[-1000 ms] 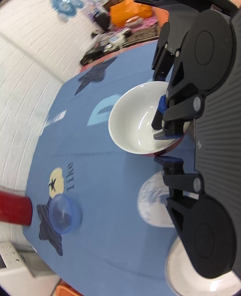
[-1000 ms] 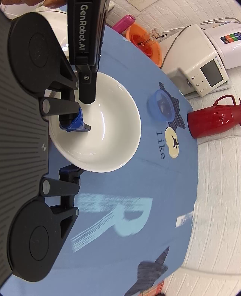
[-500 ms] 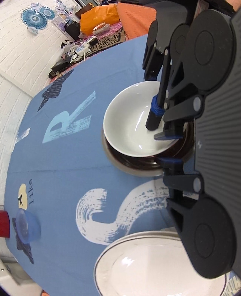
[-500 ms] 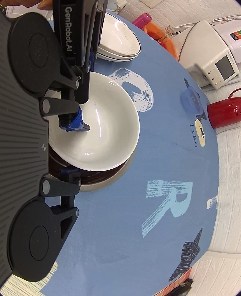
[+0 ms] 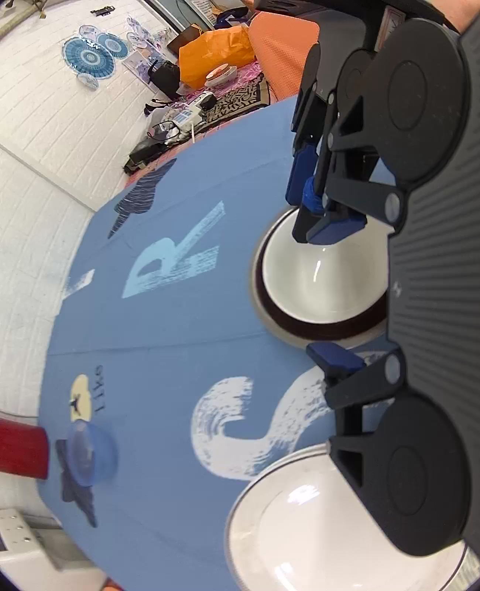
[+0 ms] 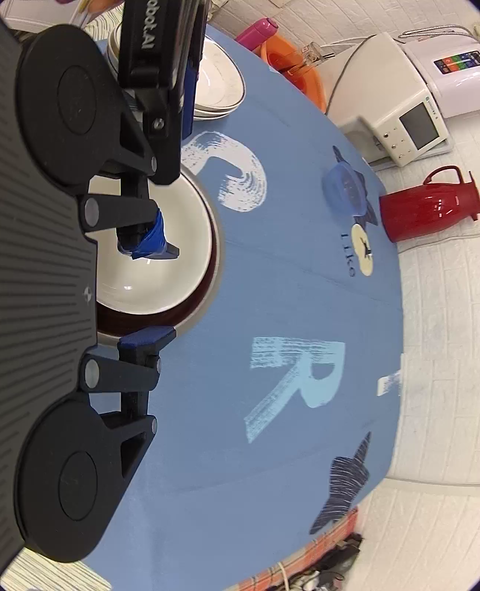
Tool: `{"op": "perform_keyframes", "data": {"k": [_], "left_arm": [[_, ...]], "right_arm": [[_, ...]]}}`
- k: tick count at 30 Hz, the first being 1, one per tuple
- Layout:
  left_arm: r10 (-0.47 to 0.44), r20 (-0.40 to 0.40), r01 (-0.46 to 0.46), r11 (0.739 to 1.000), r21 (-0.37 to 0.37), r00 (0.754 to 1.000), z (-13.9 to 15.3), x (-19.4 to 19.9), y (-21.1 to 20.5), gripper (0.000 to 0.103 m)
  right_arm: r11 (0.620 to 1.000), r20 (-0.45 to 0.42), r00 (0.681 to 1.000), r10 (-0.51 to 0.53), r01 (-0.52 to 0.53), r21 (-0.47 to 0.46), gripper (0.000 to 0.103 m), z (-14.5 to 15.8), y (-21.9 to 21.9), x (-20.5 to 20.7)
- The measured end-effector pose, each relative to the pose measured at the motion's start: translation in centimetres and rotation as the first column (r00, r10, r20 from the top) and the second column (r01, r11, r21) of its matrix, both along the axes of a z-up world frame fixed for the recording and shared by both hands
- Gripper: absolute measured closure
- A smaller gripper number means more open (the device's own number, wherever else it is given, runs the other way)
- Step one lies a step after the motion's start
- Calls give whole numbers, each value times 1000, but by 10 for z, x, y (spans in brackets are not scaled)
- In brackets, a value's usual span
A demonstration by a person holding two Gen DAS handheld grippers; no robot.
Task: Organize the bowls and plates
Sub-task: 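Lower the red-and-white bowl into the steel bowl and open both grippers, then move both grippers to the clear blue bowl and grip its rim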
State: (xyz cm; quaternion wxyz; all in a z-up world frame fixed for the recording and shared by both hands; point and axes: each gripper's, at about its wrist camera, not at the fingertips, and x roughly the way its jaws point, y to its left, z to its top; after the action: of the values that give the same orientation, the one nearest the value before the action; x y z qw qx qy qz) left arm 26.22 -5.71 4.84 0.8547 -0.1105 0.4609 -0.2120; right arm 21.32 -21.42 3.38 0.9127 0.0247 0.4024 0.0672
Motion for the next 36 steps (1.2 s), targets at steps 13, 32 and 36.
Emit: {"op": "perform_keyframes", "data": {"k": [13,32,36], "left_arm": [[193,42,-194,980,35,980,13,28,114,45],[290,71,-296,950,100,955,2,153,156,44],[295,63,-300,949,100,953,-3,179,154,44]], "right_arm": [[995,-3,999,35,-34,96,76,17,11,27],[987,-88,988,129,-120,105,73,14,95,197],[983,-78,987,139,-128,134,72,16,103,231]]}}
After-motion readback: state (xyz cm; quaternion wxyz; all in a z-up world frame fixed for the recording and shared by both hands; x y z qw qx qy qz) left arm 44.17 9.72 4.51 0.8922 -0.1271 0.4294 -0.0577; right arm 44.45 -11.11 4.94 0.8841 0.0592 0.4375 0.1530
